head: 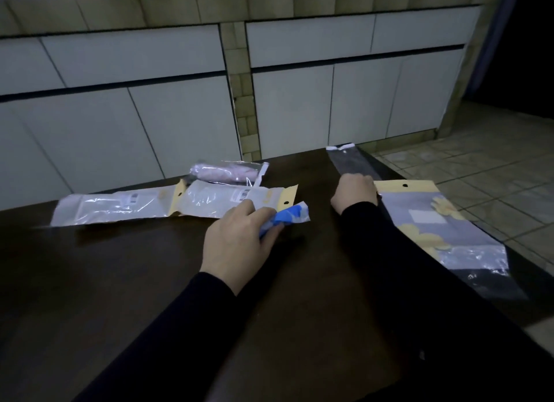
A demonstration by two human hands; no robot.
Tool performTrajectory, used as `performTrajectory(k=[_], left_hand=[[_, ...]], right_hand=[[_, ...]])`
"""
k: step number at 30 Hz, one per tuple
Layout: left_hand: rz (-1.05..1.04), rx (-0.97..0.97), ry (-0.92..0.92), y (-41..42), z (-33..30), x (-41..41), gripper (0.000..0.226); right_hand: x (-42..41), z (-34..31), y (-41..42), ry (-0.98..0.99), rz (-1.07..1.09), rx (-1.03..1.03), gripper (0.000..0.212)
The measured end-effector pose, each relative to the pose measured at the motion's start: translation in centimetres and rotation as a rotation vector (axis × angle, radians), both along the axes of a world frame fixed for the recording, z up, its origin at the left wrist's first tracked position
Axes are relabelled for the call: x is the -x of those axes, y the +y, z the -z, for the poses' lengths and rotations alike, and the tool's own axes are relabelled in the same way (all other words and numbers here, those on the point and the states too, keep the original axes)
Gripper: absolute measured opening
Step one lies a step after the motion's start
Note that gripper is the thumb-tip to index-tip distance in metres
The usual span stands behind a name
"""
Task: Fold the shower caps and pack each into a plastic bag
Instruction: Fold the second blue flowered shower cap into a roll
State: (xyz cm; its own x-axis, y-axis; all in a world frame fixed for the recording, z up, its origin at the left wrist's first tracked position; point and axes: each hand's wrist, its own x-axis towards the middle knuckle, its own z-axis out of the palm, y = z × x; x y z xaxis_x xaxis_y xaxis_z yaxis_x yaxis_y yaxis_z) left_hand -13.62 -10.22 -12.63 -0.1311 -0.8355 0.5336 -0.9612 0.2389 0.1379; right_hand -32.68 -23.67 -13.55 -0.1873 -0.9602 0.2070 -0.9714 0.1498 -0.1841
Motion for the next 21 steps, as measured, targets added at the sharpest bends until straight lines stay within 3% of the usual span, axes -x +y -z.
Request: performTrajectory(k=[17,21], left_hand=[[-0.097,-0.083,0.008,0.4,-0.7,-0.5,0.042],[-0.099,-0.097,0.025,0.5,-0.7,-1.0,0.044]], right_hand=[[0.3,-0.3,0.8,-0.144,-0.041,0.144,0.034],[-0.9,-0.9,2.1,-0.225,-0.159,0.316,0.026]])
